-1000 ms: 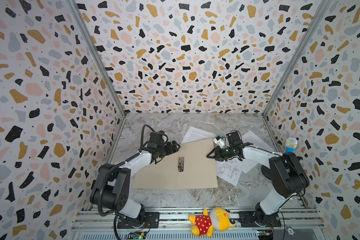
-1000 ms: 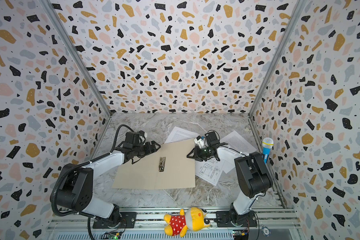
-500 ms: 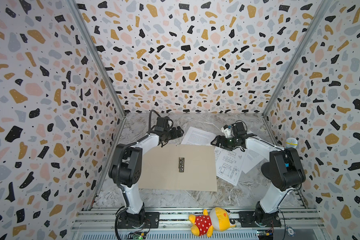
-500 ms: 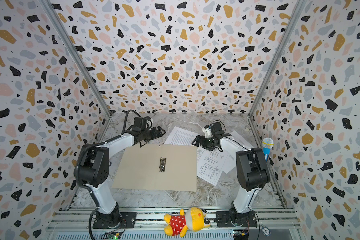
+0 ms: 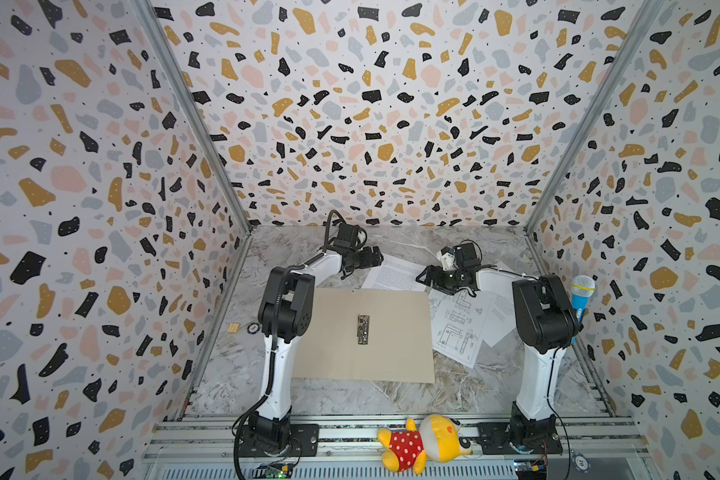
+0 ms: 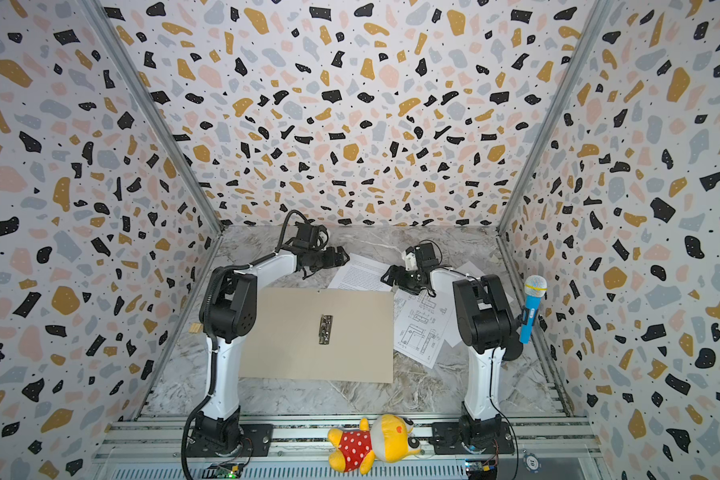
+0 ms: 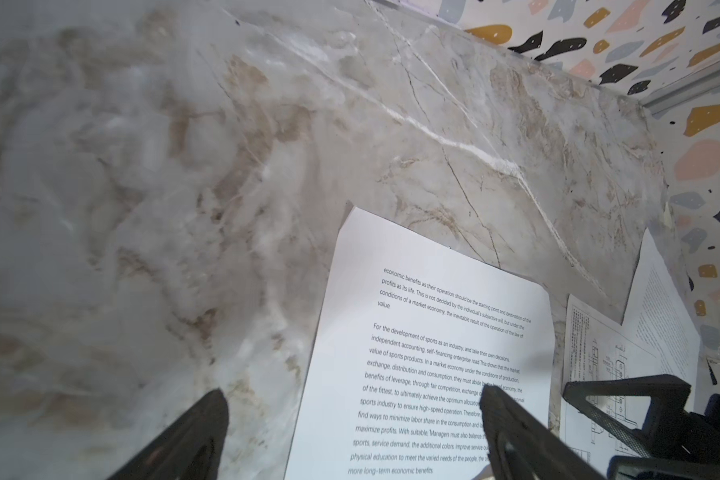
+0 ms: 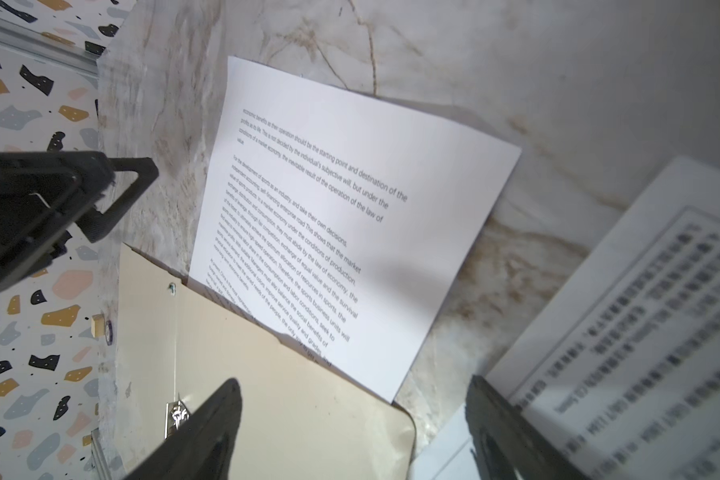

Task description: Put the files into the folder

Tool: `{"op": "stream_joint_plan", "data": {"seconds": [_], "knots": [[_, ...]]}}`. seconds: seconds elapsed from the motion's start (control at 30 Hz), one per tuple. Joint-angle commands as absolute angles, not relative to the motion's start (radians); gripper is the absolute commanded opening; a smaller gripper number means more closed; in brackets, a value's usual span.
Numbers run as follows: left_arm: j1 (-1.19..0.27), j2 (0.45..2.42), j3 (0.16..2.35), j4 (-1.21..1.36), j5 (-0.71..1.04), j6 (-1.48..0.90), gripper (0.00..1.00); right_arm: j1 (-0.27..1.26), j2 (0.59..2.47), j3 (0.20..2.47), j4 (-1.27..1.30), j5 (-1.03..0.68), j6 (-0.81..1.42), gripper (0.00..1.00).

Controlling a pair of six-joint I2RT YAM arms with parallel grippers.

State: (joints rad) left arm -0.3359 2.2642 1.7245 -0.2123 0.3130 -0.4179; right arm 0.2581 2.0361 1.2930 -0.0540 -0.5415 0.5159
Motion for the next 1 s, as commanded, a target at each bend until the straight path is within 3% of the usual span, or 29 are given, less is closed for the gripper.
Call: {"op": "stream_joint_plan", "data": {"seconds": [0.0, 0.47, 0.97], "knots": [[-0.340, 2.302, 1.775, -0.244, 0.327, -0.388, 0.95, 0.257, 2.040, 1.323, -0.027, -0.549, 0.532, 0.84], [-0.355, 2.399, 1.840, -0.258, 0.377, -0.409, 0.94, 0.246, 2.160, 1.440, -0.096, -0.595, 0.582, 0.82], [-0.370, 2.385, 1.746, -0.160, 0.469, -0.507, 0.94, 0.229, 2.174, 1.375, 0.142, -0.781, 0.797, 0.82]]}}
